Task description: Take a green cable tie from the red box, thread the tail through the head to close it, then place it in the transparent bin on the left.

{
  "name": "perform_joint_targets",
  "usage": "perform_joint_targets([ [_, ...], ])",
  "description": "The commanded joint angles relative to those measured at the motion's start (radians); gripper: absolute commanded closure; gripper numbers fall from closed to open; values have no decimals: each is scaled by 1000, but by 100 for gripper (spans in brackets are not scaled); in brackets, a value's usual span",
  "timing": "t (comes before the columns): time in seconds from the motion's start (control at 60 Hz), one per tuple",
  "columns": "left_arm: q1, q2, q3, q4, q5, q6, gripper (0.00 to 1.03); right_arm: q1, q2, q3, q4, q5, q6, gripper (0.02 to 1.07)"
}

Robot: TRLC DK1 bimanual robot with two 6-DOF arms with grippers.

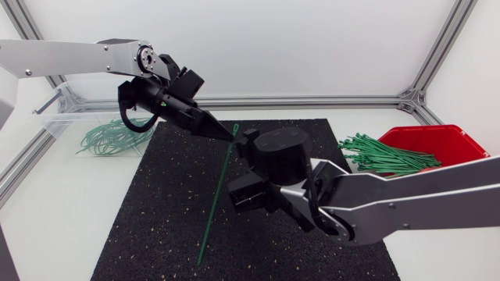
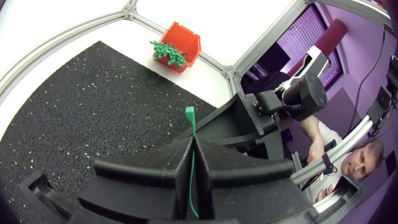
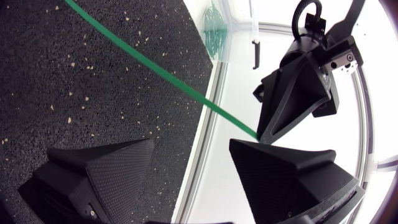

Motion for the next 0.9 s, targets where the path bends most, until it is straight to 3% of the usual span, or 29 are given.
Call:
perform_joint_targets([
  [0.0, -10, 25, 21, -29, 23, 47, 100, 26, 34, -25, 25, -8, -50, 18],
  [0.283, -20, 28, 49, -75, 43, 58, 100, 91, 93, -36, 117, -26, -110, 18],
  [0.617, 23, 83, 106, -118, 51, 58, 100, 137, 4, -91, 111, -25, -145, 18],
  [0.883, 8, 113, 147, -164, 66, 58, 100, 155, 65, -91, 166, -28, -137, 21],
])
